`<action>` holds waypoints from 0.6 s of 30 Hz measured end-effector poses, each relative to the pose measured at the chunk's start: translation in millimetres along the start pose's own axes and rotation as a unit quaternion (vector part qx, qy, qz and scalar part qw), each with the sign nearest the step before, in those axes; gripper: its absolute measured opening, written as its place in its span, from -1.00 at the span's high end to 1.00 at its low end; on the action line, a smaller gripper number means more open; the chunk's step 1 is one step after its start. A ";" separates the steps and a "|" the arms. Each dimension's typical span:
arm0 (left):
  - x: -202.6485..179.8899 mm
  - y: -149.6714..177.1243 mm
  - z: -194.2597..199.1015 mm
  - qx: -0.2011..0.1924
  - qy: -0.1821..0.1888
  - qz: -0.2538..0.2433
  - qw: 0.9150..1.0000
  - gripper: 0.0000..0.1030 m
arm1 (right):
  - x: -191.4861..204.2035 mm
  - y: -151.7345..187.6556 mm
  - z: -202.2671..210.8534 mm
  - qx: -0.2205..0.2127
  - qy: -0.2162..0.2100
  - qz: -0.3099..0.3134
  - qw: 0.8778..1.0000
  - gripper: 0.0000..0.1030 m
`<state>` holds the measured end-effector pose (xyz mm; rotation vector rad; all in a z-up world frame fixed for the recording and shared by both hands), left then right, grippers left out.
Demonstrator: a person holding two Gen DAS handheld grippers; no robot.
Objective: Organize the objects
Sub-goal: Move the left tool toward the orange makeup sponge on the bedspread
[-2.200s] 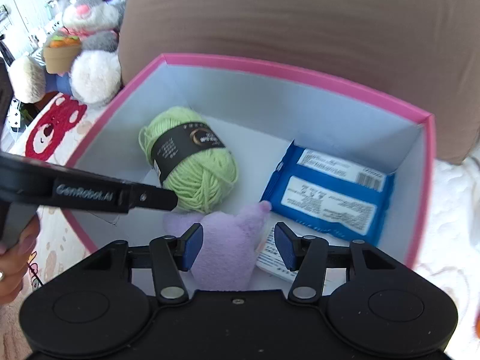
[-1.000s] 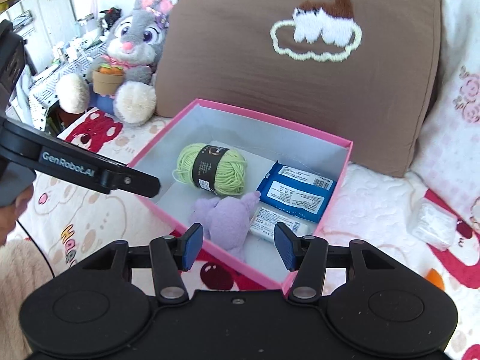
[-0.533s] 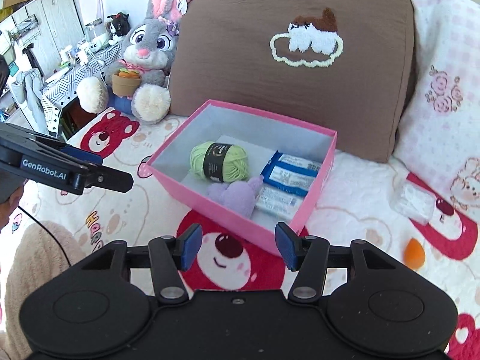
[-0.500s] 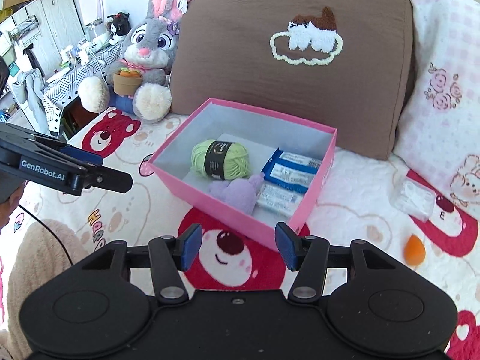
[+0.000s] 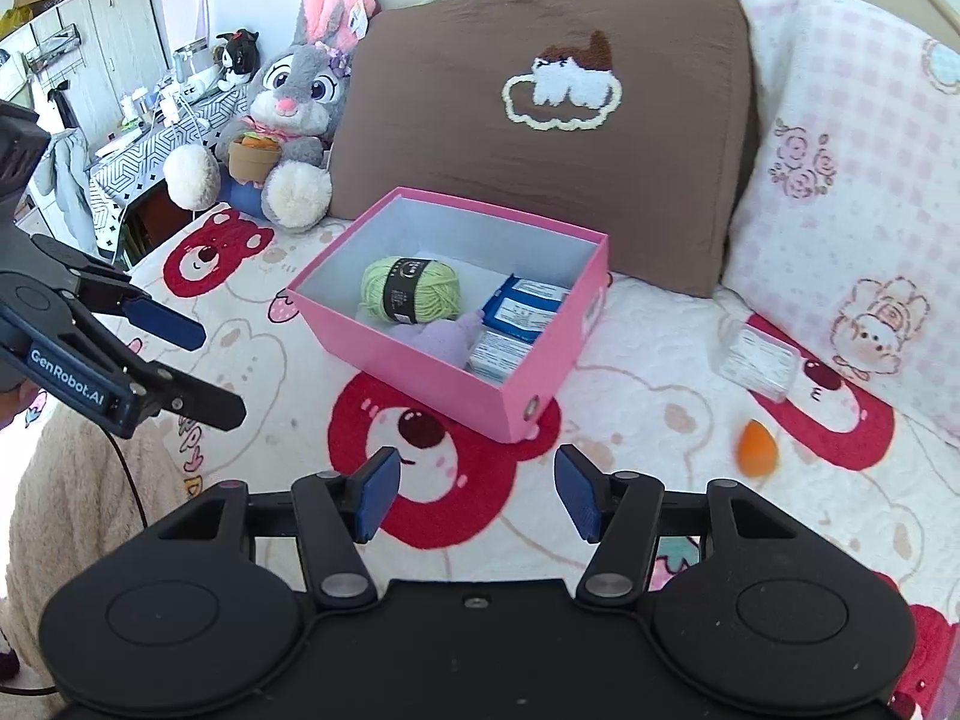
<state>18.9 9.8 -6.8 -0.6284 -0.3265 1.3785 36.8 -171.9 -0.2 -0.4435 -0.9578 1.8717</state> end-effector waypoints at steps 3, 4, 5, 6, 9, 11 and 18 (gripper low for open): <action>-19.1 -3.1 -5.6 0.002 0.013 -0.006 1.000 -0.77 | -12.9 8.2 7.8 -0.006 0.008 0.005 1.000 -0.34; -26.0 -5.2 -7.3 0.000 0.015 -0.010 1.000 -0.78 | -17.4 10.4 9.9 -0.008 0.014 0.008 1.000 -0.34; -31.9 -6.6 -8.9 -0.003 0.018 -0.017 1.000 -0.79 | -21.8 12.3 11.9 -0.010 0.020 0.008 1.000 -0.34; -37.4 -7.0 -11.4 0.000 0.021 -0.028 0.999 -0.81 | -26.3 14.1 13.6 -0.012 0.024 0.006 1.000 -0.34; -46.8 -6.7 -18.7 0.012 0.020 -0.039 0.999 -0.81 | -40.1 20.5 18.1 -0.014 0.028 -0.010 0.999 -0.34; -52.7 -9.1 -23.2 0.016 0.019 -0.044 0.999 -0.81 | -48.6 25.5 20.5 -0.015 0.034 -0.015 0.999 -0.35; -85.5 -31.2 -39.8 -0.005 0.038 -0.054 0.998 -0.94 | -76.8 36.7 25.1 -0.026 0.068 -0.006 0.997 -0.43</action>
Point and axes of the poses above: each gripper's, at about its wrist camera, not at the fingertips, and z roughly against the way its jaws point, x to its left, y to its underside, the point moved 8 cm from there along -z, roughly the way its jaws point, and after that the axes turned 9 degrees about -x, right-handed, at the moved point
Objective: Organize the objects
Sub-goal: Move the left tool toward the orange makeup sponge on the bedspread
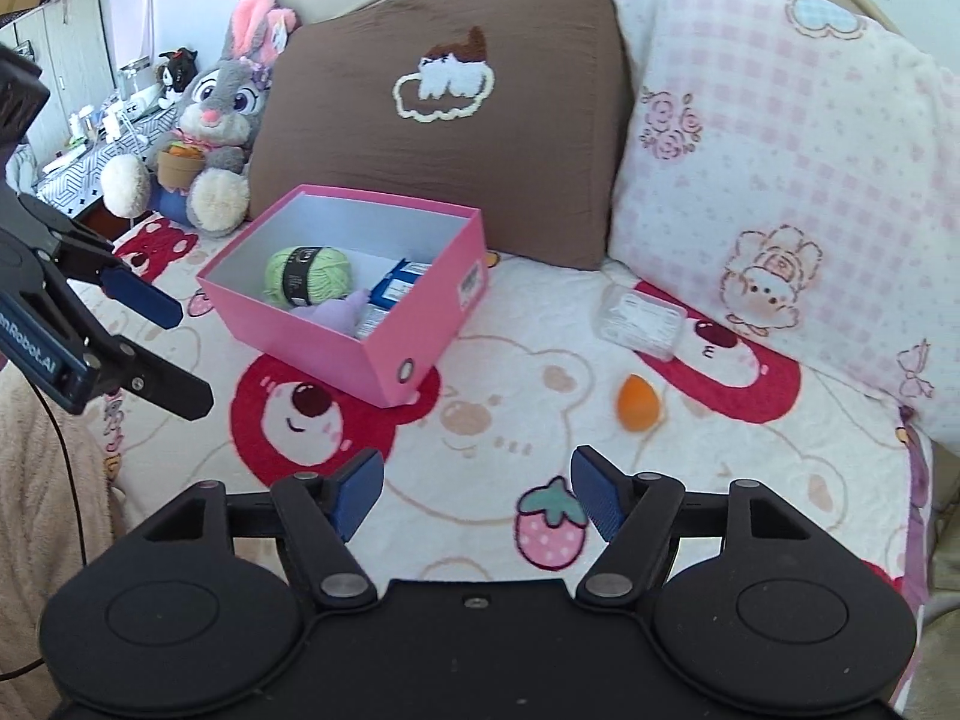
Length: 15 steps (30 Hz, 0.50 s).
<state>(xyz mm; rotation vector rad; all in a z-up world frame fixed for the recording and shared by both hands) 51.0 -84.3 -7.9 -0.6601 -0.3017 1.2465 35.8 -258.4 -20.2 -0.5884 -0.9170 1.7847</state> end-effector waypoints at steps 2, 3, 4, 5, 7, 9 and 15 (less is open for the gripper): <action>-6.0 -8.3 -6.0 -0.011 0.002 0.009 1.000 -0.97 | -8.9 1.5 -2.0 -0.006 0.010 0.000 1.000 -0.44; -9.2 -12.2 -9.8 -0.014 0.004 0.011 1.000 -0.97 | -12.4 2.3 -2.8 -0.008 0.013 0.000 1.000 -0.46; -11.8 -15.4 -13.8 -0.015 0.005 0.010 1.000 -0.97 | -15.9 2.3 -2.8 -0.011 0.015 -0.001 1.000 -0.48; -14.4 -17.9 -17.9 -0.016 0.004 0.008 1.000 -0.98 | -19.4 2.3 -2.9 -0.015 0.017 -0.002 1.000 -0.55; -18.7 -22.7 -26.0 -0.020 -0.004 0.003 1.000 -0.98 | -24.5 1.6 -2.6 -0.027 0.022 0.000 0.999 -0.61; -23.2 -27.4 -33.8 -0.026 -0.005 -0.002 1.000 -0.98 | -29.6 0.5 -3.3 -0.043 0.038 0.014 0.998 -0.64; -28.1 -39.0 -58.3 -0.054 0.005 0.002 0.999 -0.98 | -48.4 -3.4 -18.6 -0.067 0.087 0.040 0.993 -0.66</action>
Point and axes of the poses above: each gripper's, at about its wrist camera, not at the fingertips, and z roughly against the way its jaws point, x to its left, y to its underside, the point moved 8 cm from there along -z, roughly the way its jaws point, and after that the axes turned 9 degrees about -x, right-handed, at the moved point
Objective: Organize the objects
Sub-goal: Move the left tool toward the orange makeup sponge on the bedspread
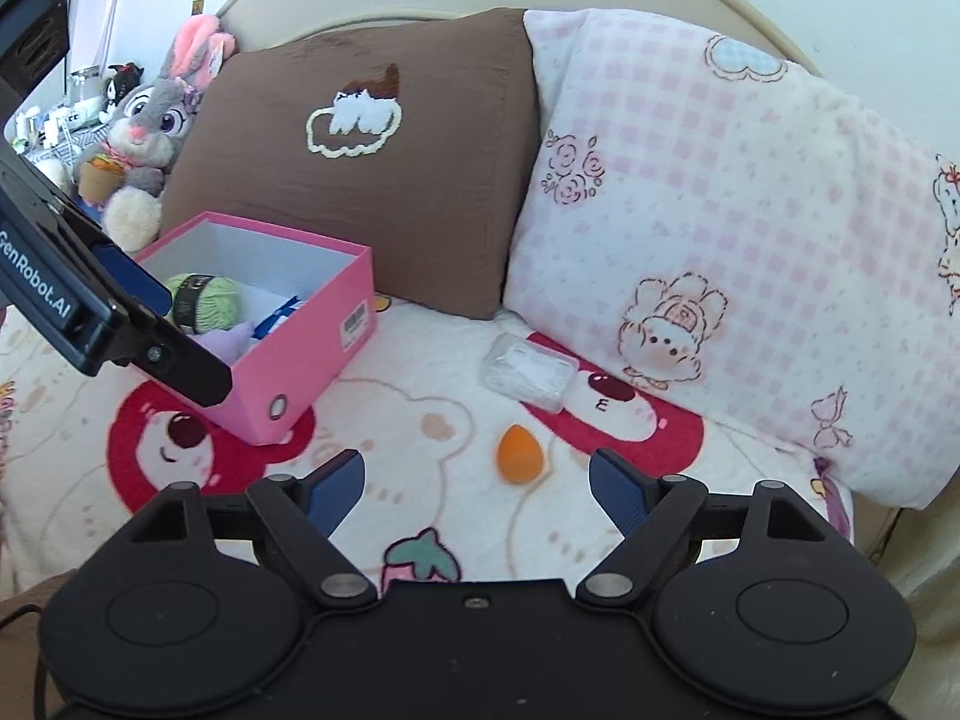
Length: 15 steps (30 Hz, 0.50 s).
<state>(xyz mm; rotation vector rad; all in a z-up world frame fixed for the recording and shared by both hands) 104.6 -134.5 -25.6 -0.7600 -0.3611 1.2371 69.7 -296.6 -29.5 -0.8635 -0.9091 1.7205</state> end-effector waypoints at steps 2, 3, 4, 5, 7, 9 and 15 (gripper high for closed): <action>-1.5 -2.6 -7.6 -0.014 0.003 -0.006 1.000 -0.98 | -3.7 1.0 -7.1 0.002 0.005 -0.001 1.000 -0.66; -2.0 -4.0 -12.0 -0.020 0.004 -0.008 1.000 -0.98 | -5.0 1.7 -10.5 0.004 0.006 -0.001 1.000 -0.66; -2.7 -5.2 -16.3 -0.024 0.006 -0.012 1.000 -0.98 | -5.6 2.9 -13.7 0.005 0.007 -0.001 1.000 -0.66; -2.8 -5.8 -20.8 -0.026 0.007 -0.015 1.000 -0.98 | -6.4 3.6 -17.1 0.005 0.008 -0.001 1.000 -0.65; -1.9 -6.5 -34.2 -0.020 0.003 -0.017 1.000 -0.98 | -8.9 5.9 -24.2 0.003 0.017 -0.002 1.000 -0.65; -0.3 -7.0 -46.3 -0.017 0.002 -0.007 1.000 -0.92 | -9.6 9.8 -32.8 0.003 0.018 -0.001 1.000 -0.66; -2.2 -8.1 -76.9 -0.033 0.002 0.011 0.999 -0.91 | -9.7 21.7 -56.8 -0.015 0.015 0.024 0.999 -0.65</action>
Point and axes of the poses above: each gripper's, at about its wrist camera, not at the fingertips, and z roughly against the way its jaws point, x to its left, y to its underside, the point moved 8 cm from there along -z, roughly the way its jaws point, and after that the axes turned 9 degrees about -x, right-handed, at the moved point
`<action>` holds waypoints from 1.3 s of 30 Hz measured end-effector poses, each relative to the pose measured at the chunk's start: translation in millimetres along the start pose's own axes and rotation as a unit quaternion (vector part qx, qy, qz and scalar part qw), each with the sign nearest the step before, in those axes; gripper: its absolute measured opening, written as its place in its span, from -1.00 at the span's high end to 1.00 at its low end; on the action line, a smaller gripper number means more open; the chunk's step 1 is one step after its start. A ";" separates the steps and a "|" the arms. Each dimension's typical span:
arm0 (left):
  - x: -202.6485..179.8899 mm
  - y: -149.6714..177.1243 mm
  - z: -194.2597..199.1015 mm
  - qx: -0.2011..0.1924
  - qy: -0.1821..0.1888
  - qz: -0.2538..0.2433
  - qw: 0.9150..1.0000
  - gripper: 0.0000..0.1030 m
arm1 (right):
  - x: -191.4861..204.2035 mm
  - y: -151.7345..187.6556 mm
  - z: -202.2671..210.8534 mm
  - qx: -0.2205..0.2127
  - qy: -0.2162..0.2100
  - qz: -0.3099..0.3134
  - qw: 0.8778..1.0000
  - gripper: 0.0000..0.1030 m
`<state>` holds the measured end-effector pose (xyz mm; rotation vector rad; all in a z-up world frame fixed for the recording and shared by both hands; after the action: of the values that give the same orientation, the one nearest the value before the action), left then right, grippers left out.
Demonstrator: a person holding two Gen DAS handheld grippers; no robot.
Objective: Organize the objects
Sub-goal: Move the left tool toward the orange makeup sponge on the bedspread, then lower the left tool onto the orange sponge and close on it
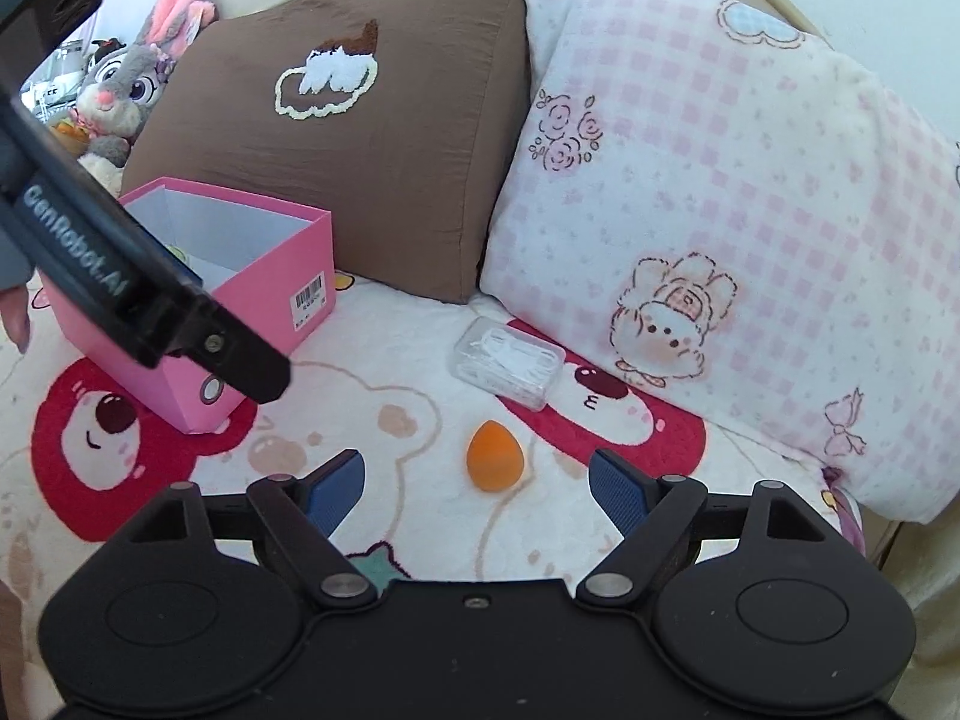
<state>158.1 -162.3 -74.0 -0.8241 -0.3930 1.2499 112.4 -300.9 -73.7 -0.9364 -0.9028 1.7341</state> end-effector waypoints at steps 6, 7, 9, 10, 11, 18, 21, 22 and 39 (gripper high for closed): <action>-12.2 2.9 -32.7 -0.028 0.019 0.014 0.999 -0.91 | -1.7 13.3 -26.9 -0.006 -0.001 0.008 1.000 -0.65; -12.4 3.9 -38.1 -0.029 0.026 0.020 0.999 -0.91 | -1.0 15.9 -30.9 -0.006 0.000 0.012 1.000 -0.65; -9.5 7.9 -49.9 -0.021 0.030 0.028 0.999 -0.91 | -0.1 20.0 -38.2 0.000 0.004 0.020 1.000 -0.65; -6.9 10.4 -55.9 -0.013 0.029 0.031 0.999 -0.91 | 0.5 22.0 -41.2 0.005 0.002 0.023 1.000 -0.65; -4.0 11.7 -60.6 -0.008 0.028 0.035 0.999 -0.90 | 1.2 22.8 -43.0 0.008 -0.002 0.025 1.000 -0.65; 5.9 10.5 -84.4 -0.024 0.047 0.063 0.997 -0.89 | 3.4 29.4 -63.2 0.021 -0.009 0.052 0.998 -0.65; 1.8 11.1 -97.5 -0.029 0.060 0.063 0.996 -0.84 | 0.3 34.8 -75.7 0.023 -0.003 0.055 0.998 -0.65; 0.5 11.4 -101.3 -0.032 0.065 0.065 0.995 -0.83 | -1.0 36.4 -79.5 0.023 -0.003 0.055 0.998 -0.65; -2.2 9.9 -146.3 -0.061 0.105 0.160 0.980 -0.50 | -20.7 60.6 -123.8 0.042 0.009 -0.066 0.997 -0.55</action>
<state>249.3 -212.1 -177.5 -1.1457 -0.1705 1.4272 204.3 -317.9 -177.0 -0.8173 -0.8546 1.6358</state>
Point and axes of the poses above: each gripper's, at about its wrist camera, not at the fingertips, and z roughly against the way its jaws point, x to its left, y to its underside, the point moved 8 cm from there along -z, roughly the way its jaws point, and after that the axes turned 9 degrees about -x, right-handed, at the moved point
